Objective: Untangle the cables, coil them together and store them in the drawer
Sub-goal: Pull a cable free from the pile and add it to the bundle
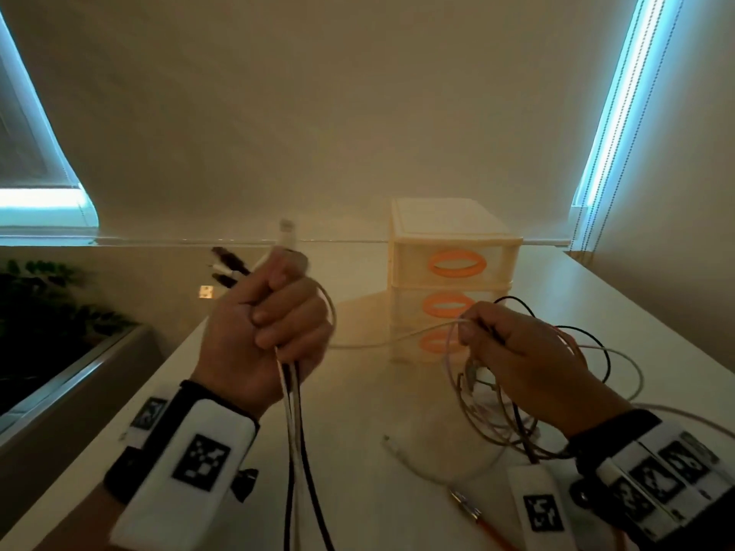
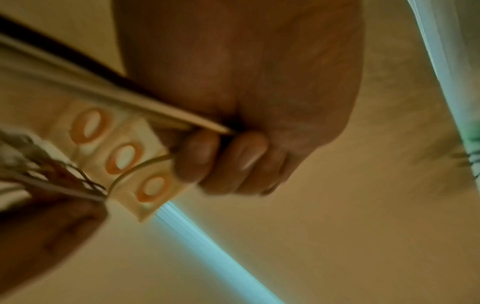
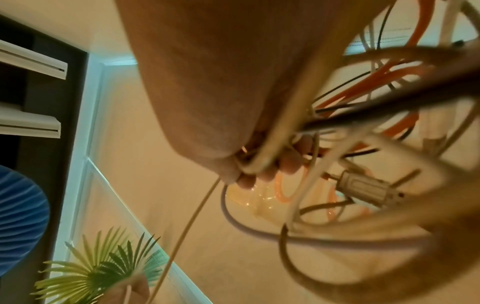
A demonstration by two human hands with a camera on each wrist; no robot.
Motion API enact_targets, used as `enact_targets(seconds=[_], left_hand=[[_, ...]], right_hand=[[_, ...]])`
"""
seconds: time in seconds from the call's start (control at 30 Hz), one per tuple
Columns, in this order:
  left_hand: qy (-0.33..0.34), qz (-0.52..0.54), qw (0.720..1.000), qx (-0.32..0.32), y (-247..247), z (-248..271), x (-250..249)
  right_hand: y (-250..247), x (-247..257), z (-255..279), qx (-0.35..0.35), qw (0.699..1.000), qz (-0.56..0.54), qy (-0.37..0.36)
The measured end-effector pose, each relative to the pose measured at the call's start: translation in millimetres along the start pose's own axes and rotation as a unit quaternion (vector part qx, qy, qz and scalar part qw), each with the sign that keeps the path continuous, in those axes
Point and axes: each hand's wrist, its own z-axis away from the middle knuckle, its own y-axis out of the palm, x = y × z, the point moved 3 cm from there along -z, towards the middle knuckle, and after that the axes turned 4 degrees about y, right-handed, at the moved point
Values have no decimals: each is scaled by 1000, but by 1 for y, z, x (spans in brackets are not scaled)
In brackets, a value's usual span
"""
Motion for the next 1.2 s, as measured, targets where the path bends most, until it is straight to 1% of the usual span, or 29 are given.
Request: enact_targets(seconds=[0.03,0.07,0.1,0.13,0.2,0.23,0.27,0.3,0.33,0.4,0.43,0.47,0.53,0.57,0.6,0.63,0.67,0.7,0.73,0.77,0.8,0.87,0.9,1.03,1.07,1.13,1.17,1.2], left_hand=[[-44,-32,998,15,2,0,10],[-86,-89,992,22,2,0,21],[-125,-165,978,25,3,2,31],[-162,-243,956,33,4,4,42],[-212,-350,912,28,4,7,58],[-218,-396,892,7,1,7,63],[-210,-439,873,-26,-3,6,64],[-187,-471,860,-67,-8,4,63],[-158,-483,854,-109,-13,2,59],[-93,-452,868,-183,-16,-2,52],[-60,-437,875,-201,-16,-4,50],[-34,-439,873,-211,-15,-6,50],[-1,-449,864,-227,-13,-6,53],[9,-427,875,-229,-12,-6,55],[19,-373,898,-234,-11,-8,56],[28,-288,925,-247,-10,-9,56],[37,-191,945,-263,-9,-10,54],[50,-108,954,-277,-9,-10,51],[61,-57,954,-288,-9,-10,48],[61,-35,953,-294,-8,-10,47],[53,-31,954,-293,-8,-10,48],[30,-50,955,-291,-8,-10,52],[22,-62,954,-293,-9,-9,54],[30,-71,954,-291,-10,-9,51],[34,-66,954,-291,-11,-9,49],[34,-62,955,-290,-12,-9,48],[34,-61,955,-287,-11,-9,48],[34,-62,956,-283,-12,-9,47]], right_hand=[[2,-3,0,-14,1000,-11,8],[4,-6,-1,-28,999,-15,13],[5,-9,-1,-42,999,-16,14],[5,-10,-1,-56,998,-16,12],[5,-6,0,-72,997,-14,-2],[5,-3,2,-72,997,-12,-12],[5,2,4,-70,997,-18,-24],[4,5,6,-64,997,-34,-40],[3,8,8,-50,996,-55,-58],[5,12,12,6,993,-80,-88],[8,14,12,40,991,-75,-98],[13,14,13,72,990,-62,-106],[23,15,14,111,986,-29,-119],[26,15,15,118,985,-26,-122],[27,16,15,117,985,-32,-123],[26,16,15,104,986,-40,-124],[23,16,15,87,988,-52,-120],[21,18,16,72,988,-68,-114],[19,20,16,67,988,-92,-107],[18,21,16,64,986,-112,-101],[17,22,15,58,986,-123,-94],[15,16,11,40,990,-110,-78],[14,11,9,42,992,-101,-69],[4,-7,4,91,990,-107,-29],[-1,-10,3,88,992,-83,-30],[-8,-14,3,42,998,-9,-52],[-11,-15,3,29,997,31,-60],[-12,-19,3,33,995,68,-60]])
